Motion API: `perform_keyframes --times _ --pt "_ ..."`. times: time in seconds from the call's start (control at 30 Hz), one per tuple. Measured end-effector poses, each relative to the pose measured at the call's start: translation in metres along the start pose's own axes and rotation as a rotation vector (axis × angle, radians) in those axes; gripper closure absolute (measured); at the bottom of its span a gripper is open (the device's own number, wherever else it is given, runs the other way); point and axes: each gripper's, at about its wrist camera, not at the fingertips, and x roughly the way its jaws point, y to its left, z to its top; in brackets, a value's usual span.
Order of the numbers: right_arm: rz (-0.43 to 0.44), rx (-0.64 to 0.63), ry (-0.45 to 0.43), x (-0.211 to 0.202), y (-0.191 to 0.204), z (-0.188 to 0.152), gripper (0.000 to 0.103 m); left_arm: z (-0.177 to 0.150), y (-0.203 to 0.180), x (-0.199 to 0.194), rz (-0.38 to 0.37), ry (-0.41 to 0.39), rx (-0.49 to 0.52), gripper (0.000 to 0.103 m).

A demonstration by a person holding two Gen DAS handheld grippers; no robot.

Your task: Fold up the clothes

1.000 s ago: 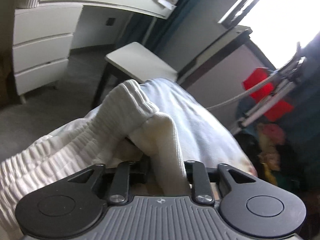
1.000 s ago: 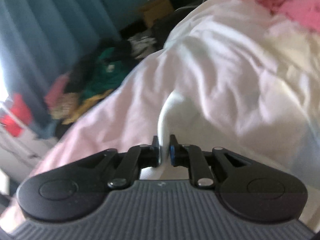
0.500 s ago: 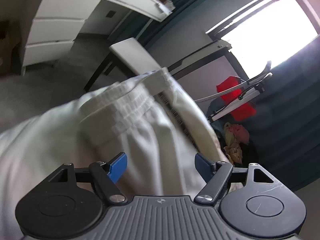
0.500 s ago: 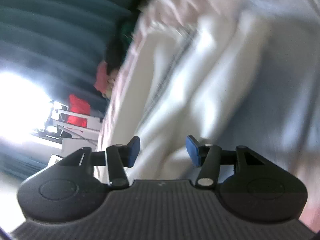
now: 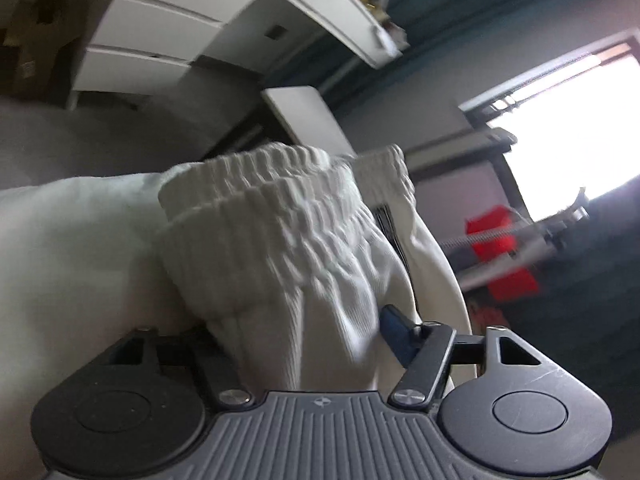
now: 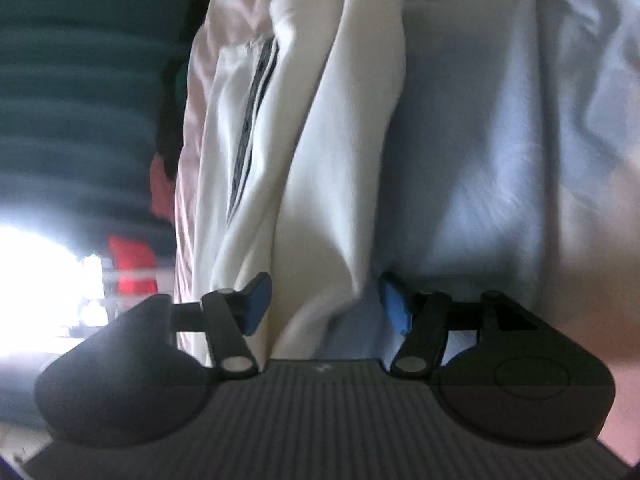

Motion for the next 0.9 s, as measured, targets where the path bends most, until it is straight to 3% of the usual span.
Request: perform_keyframes --times 0.1,0.17,0.27,0.37,0.57,0.73,0.83,0.9 --pt "0.031 -0.039 -0.118 0.018 0.010 0.016 0.039 0.002 -0.009 0.011 0.031 -0.021 0.019 0.057" --pt "0.063 -0.052 -0.168 0.032 0.016 0.029 0.040 0.001 -0.014 0.009 0.045 -0.039 0.034 0.075" --pt "0.051 -0.165 -0.190 0.039 0.024 0.047 0.080 0.006 -0.017 -0.003 0.049 -0.034 0.014 0.085" --pt "0.067 -0.193 -0.175 0.026 0.023 0.053 0.087 0.017 -0.028 -0.025 0.040 -0.024 0.026 0.087" --pt "0.121 -0.174 -0.164 -0.029 0.016 0.049 0.091 0.026 -0.040 -0.114 0.001 -0.047 0.089 0.088" --pt "0.101 -0.164 -0.087 -0.069 0.000 0.053 0.092 0.028 0.003 -0.205 0.005 -0.020 0.091 0.088" --pt "0.025 -0.178 -0.050 -0.083 -0.014 0.052 0.092 0.014 0.037 -0.248 0.056 -0.009 0.152 0.088" --pt "-0.029 -0.138 -0.019 -0.087 -0.032 0.051 0.090 0.006 0.065 -0.260 0.091 0.033 0.135 0.087"
